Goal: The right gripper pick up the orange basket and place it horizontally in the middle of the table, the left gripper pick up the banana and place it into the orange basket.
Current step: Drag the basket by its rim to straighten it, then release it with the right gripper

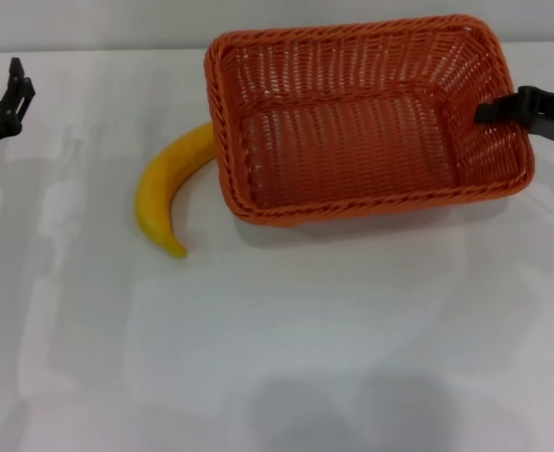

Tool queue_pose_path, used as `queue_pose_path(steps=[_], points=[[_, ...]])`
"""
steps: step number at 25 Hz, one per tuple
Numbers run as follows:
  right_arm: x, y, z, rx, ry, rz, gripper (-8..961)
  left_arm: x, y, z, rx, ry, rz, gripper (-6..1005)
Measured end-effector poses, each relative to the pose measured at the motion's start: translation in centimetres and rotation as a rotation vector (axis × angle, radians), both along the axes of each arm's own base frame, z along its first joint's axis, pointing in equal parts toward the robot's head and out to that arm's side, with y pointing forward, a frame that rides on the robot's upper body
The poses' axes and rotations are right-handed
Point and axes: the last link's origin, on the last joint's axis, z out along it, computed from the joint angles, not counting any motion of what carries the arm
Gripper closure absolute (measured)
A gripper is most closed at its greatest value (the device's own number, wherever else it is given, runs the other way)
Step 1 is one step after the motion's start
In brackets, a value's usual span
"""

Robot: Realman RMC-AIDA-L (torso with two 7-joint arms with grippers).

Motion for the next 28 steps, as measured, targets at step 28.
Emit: queue_pose_path(steps=[28], points=[[0.45,-0.67,0.18,0.044,0.050,0.024,755,-0.09,-0.14,-0.07,-0.005,0.003,0.000,138]])
